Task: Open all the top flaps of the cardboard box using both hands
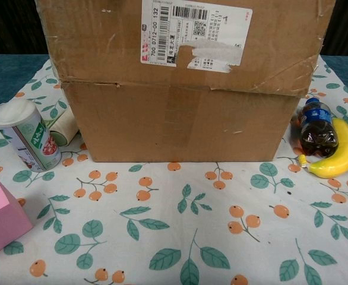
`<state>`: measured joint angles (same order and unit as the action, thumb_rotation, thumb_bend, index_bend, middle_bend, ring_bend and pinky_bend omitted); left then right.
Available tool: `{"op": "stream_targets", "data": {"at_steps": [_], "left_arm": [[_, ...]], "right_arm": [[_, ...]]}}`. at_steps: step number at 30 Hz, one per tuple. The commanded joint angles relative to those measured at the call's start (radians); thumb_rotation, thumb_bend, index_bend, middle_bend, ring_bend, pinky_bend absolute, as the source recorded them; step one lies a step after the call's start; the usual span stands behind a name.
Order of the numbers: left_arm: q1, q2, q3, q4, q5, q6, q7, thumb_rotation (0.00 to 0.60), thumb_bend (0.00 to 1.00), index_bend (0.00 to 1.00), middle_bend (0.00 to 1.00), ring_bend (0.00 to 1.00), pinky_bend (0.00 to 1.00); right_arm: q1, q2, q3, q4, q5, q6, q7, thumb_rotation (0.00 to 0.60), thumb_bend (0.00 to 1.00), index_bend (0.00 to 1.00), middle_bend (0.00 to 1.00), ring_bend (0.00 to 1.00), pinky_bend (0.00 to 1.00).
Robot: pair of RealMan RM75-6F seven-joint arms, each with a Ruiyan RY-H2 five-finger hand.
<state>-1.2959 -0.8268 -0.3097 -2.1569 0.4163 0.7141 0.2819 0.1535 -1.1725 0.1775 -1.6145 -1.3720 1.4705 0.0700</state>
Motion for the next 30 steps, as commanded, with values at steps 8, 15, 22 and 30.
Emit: {"op": "stream_targets", "data": {"at_steps": [8, 15, 22, 30], "left_arm": [[-0.019, 0.047, -0.012, -0.098, 0.017, -0.058, -0.058, 0.600, 0.99, 0.25, 0.49, 0.38, 0.44], [-0.023, 0.052, 0.034, -0.130, 0.046, -0.100, -0.059, 0.600, 0.98, 0.24, 0.48, 0.38, 0.44], [-0.013, 0.040, 0.071, -0.130, 0.074, -0.113, -0.075, 0.600, 0.96, 0.23, 0.47, 0.38, 0.44], [0.013, 0.036, 0.098, -0.125, 0.114, -0.122, -0.119, 0.600, 0.92, 0.22, 0.46, 0.36, 0.43]], "right_arm": [[0.000, -0.001, -0.002, -0.005, -0.001, -0.006, -0.001, 0.600, 0.23, 0.00, 0.00, 0.00, 0.21], [-0.002, 0.000, 0.001, -0.005, 0.002, -0.008, 0.001, 0.600, 0.23, 0.00, 0.00, 0.00, 0.21], [-0.001, 0.002, 0.004, -0.008, 0.007, -0.013, 0.003, 0.600, 0.23, 0.00, 0.00, 0.00, 0.21], [-0.004, -0.001, 0.000, -0.011, 0.012, -0.019, 0.004, 0.600, 0.23, 0.00, 0.00, 0.00, 0.21]]}}
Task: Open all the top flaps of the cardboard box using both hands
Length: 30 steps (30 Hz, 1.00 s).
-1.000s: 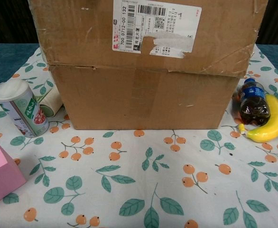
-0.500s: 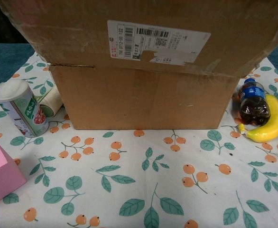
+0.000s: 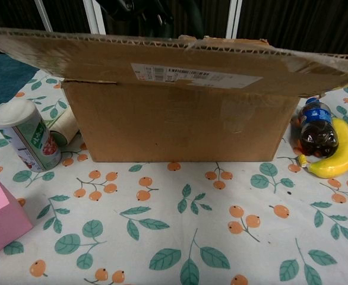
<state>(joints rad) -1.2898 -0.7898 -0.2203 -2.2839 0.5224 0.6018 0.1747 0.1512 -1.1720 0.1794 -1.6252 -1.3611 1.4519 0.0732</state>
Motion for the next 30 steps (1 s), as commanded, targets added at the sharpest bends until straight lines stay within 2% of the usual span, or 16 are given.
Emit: {"op": "stream_targets", "data": {"at_steps": [1, 8, 15, 17, 20, 23, 27, 30], "left_arm": [[0.010, -0.002, 0.016, 0.004, 0.011, -0.018, -0.016, 0.600, 0.91, 0.22, 0.46, 0.36, 0.43], [0.017, -0.009, 0.045, 0.023, 0.043, -0.070, -0.046, 0.600, 0.90, 0.22, 0.46, 0.36, 0.43], [0.026, -0.025, 0.060, 0.034, 0.080, -0.059, -0.059, 0.600, 0.88, 0.22, 0.46, 0.36, 0.43], [0.032, -0.027, 0.060, 0.034, 0.091, -0.043, -0.060, 0.600, 0.84, 0.22, 0.46, 0.36, 0.43], [0.049, -0.031, 0.059, 0.032, 0.118, -0.002, -0.059, 0.600, 0.71, 0.19, 0.42, 0.32, 0.39], [0.085, -0.043, 0.061, 0.029, 0.162, 0.095, -0.042, 0.600, 0.57, 0.14, 0.32, 0.24, 0.32], [0.182, -0.095, 0.096, 0.041, 0.291, 0.351, 0.072, 0.600, 0.42, 0.07, 0.17, 0.11, 0.22], [0.265, -0.121, 0.133, 0.051, 0.378, 0.518, 0.158, 0.600, 0.35, 0.02, 0.08, 0.04, 0.14]], "right_arm": [[-0.003, -0.002, -0.002, -0.001, 0.002, 0.000, 0.002, 0.600, 0.23, 0.00, 0.00, 0.00, 0.21], [-0.003, -0.002, 0.001, -0.002, 0.009, -0.004, 0.005, 0.600, 0.23, 0.00, 0.00, 0.00, 0.21], [-0.004, -0.001, 0.003, -0.003, 0.013, -0.008, 0.007, 0.600, 0.24, 0.00, 0.00, 0.00, 0.21], [-0.004, 0.000, 0.003, -0.004, 0.015, -0.009, 0.007, 0.600, 0.24, 0.00, 0.00, 0.00, 0.21], [-0.004, 0.001, 0.003, -0.005, 0.017, -0.011, 0.005, 0.600, 0.24, 0.00, 0.00, 0.00, 0.21], [-0.004, 0.002, 0.003, -0.006, 0.016, -0.012, 0.001, 0.600, 0.24, 0.00, 0.00, 0.00, 0.21], [-0.003, 0.008, 0.006, -0.009, 0.015, -0.011, -0.003, 0.600, 0.24, 0.00, 0.00, 0.00, 0.21], [-0.001, 0.017, 0.009, -0.016, 0.016, -0.012, -0.012, 0.600, 0.24, 0.00, 0.00, 0.00, 0.21]]}}
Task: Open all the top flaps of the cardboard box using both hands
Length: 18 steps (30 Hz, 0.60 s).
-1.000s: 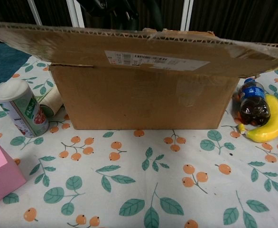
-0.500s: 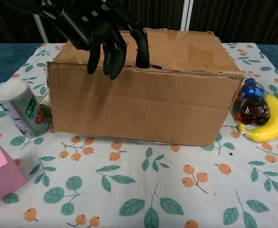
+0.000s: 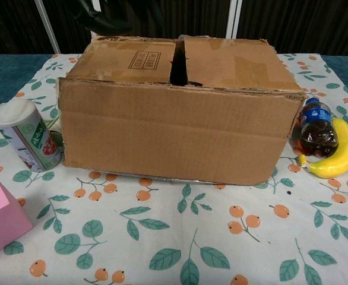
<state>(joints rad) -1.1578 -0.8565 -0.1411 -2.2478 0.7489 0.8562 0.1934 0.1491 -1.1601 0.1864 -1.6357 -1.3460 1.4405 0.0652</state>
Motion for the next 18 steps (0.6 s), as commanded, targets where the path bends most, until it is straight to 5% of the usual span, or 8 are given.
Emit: {"op": "stream_targets", "data": {"at_steps": [1, 6, 11, 18], "left_arm": [[0.160, -0.060, 0.064, 0.017, 0.175, 0.306, 0.156, 0.600, 0.31, 0.01, 0.05, 0.02, 0.10], [0.316, -0.060, 0.131, 0.040, 0.296, 0.503, 0.232, 0.600, 0.14, 0.00, 0.00, 0.00, 0.01], [0.534, -0.103, 0.226, 0.168, 0.483, 0.725, 0.210, 0.600, 0.13, 0.00, 0.00, 0.00, 0.01], [0.684, -0.180, 0.253, 0.327, 0.565, 0.835, 0.108, 0.600, 0.13, 0.00, 0.00, 0.00, 0.01]], "right_arm": [[0.002, 0.008, 0.003, -0.009, 0.002, -0.002, -0.007, 0.600, 0.24, 0.00, 0.00, 0.00, 0.21], [0.009, 0.030, 0.005, -0.046, 0.001, -0.014, -0.026, 0.600, 0.24, 0.00, 0.00, 0.00, 0.21], [0.048, 0.075, 0.027, -0.089, -0.024, -0.034, -0.088, 0.600, 0.24, 0.00, 0.00, 0.00, 0.21], [0.099, 0.112, 0.067, -0.134, -0.013, -0.070, -0.132, 0.600, 0.24, 0.00, 0.00, 0.00, 0.21]]}}
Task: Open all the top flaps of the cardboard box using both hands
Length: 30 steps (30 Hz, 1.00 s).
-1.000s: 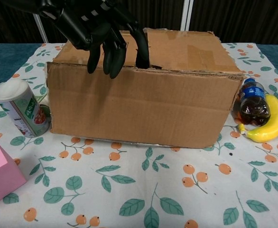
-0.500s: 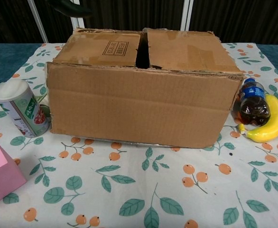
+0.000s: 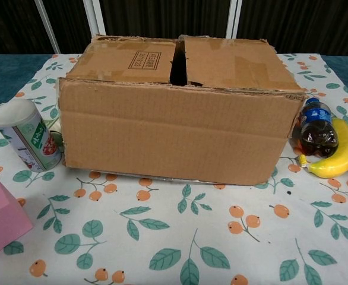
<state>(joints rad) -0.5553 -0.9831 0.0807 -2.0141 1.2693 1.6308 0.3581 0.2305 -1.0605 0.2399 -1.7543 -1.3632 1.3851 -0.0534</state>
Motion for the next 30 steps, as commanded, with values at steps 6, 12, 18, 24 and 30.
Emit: {"op": "stream_targets", "data": {"at_steps": [6, 12, 18, 24, 30], "left_arm": [[0.203, -0.141, 0.024, 0.252, 0.039, 0.114, -0.147, 0.600, 0.14, 0.00, 0.00, 0.00, 0.01], [0.291, -0.233, 0.001, 0.418, 0.058, 0.134, -0.253, 0.600, 0.14, 0.00, 0.00, 0.00, 0.01], [0.317, -0.236, -0.039, 0.453, 0.059, 0.084, -0.356, 0.600, 0.17, 0.00, 0.00, 0.00, 0.01], [0.328, -0.223, -0.058, 0.448, 0.082, 0.035, -0.393, 0.600, 0.19, 0.00, 0.00, 0.00, 0.01], [0.338, -0.215, -0.080, 0.445, 0.085, -0.004, -0.430, 0.600, 0.19, 0.00, 0.00, 0.00, 0.01]], "right_arm": [[0.093, 0.040, 0.051, -0.068, 0.014, -0.083, -0.067, 0.600, 0.25, 0.00, 0.00, 0.00, 0.21], [0.213, 0.078, 0.086, -0.119, 0.033, -0.220, -0.152, 0.600, 0.35, 0.00, 0.00, 0.00, 0.21], [0.431, 0.082, 0.154, -0.114, 0.094, -0.446, -0.247, 0.600, 0.68, 0.00, 0.00, 0.00, 0.21], [0.610, 0.032, 0.169, -0.047, 0.176, -0.607, -0.321, 0.600, 1.00, 0.10, 0.09, 0.09, 0.22], [0.742, -0.054, 0.144, 0.034, 0.229, -0.697, -0.377, 0.600, 1.00, 0.27, 0.18, 0.15, 0.23]]}}
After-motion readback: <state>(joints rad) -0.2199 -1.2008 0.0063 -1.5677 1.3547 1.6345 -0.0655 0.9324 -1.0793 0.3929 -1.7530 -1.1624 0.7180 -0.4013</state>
